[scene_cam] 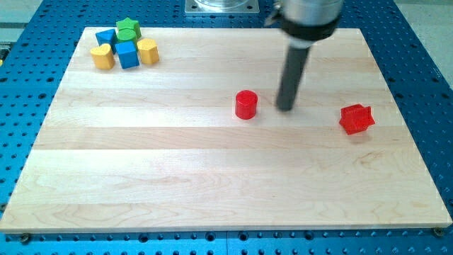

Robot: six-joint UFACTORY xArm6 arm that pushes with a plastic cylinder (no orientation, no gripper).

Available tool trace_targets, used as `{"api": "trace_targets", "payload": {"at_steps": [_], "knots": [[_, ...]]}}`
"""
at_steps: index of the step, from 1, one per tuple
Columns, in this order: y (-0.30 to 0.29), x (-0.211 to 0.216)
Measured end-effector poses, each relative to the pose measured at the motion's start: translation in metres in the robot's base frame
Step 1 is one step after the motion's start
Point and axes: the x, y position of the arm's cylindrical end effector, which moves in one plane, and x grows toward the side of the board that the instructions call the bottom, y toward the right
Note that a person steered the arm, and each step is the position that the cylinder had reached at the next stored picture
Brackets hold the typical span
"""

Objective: Adjust the red circle at the bottom left of the blue cube

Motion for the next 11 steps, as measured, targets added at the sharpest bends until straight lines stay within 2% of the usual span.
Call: {"api": "trace_targets", "payload": {"at_steps": [1, 3, 4, 5, 6, 8, 9, 11], "knots": [[-0.141, -0.007], [-0.218, -0.096], [-0.192, -0.072], [-0.257, -0.061], [-0.29, -0.069], [-0.251, -0.056], [-0.136, -0.055], [0.129, -0.091]]}}
